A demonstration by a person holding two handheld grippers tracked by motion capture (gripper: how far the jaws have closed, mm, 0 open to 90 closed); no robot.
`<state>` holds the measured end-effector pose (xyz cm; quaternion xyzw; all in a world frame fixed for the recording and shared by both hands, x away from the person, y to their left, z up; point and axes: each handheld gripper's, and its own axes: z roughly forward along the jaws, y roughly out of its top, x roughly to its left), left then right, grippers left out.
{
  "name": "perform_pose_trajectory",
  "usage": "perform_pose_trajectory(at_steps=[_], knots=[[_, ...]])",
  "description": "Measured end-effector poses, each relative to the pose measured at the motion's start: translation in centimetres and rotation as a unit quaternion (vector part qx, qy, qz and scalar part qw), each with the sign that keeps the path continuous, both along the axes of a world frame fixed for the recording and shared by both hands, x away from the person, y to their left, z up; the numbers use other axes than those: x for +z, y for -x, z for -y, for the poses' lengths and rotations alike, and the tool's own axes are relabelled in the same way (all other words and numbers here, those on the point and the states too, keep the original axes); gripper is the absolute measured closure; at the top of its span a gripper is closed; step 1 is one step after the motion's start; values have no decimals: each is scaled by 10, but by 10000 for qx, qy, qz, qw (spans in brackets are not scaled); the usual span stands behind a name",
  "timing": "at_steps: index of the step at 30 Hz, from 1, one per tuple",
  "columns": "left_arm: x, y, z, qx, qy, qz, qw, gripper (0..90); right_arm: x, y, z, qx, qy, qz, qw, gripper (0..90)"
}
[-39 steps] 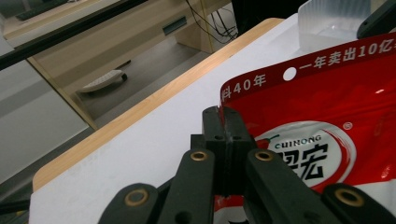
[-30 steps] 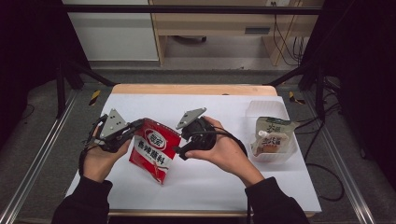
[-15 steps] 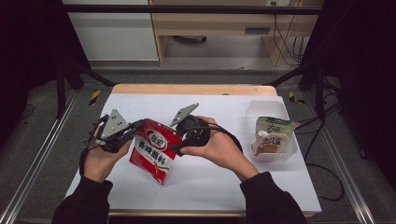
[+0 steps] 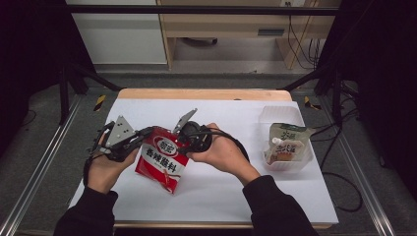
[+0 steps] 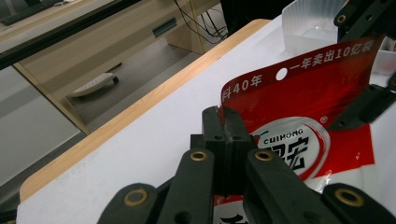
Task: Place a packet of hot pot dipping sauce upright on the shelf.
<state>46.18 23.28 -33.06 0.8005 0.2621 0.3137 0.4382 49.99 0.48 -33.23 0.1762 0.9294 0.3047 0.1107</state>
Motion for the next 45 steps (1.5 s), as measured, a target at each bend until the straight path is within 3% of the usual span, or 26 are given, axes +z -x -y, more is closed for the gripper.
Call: perform_pose_trajectory(at_steps=[6, 13, 18, 24, 31, 34, 40, 42, 45], knots=[[-2, -1, -3, -28, 32, -71, 10000, 900, 0, -3, 1, 2, -11, -6, 10000, 890], [-5, -5, -9, -69, 62, -147, 9998, 895, 1, -2, 0, 45, -49, 27, 10000, 899], [-7, -10, -14, -89, 181, -217, 9996, 723, 6, -5, 2, 74, -62, 29, 9999, 900], [-8, -11, -15, 45, 288, -215, 9993, 420, 15, -6, 2, 132, -125, 49, 9998, 900], [-14, -3, -27, 152, 575, -76, 9982, 241, 29, -6, 5, 173, -115, 145, 9997, 900], [-24, 3, -36, 285, 614, -138, 9976, 192, 34, -7, 9, 156, -44, 210, 9996, 900], [-59, 5, -52, 546, 660, -559, 9948, 125, 45, -12, 24, 23, 4, 321, 9995, 900], [-68, 3, -54, 606, 545, -757, 9938, 113, 49, -14, 31, -29, 24, 337, 9994, 900], [-77, 0, -56, 688, 435, -765, 9937, 89, 53, -15, 40, -121, 7, 365, 9993, 900]])
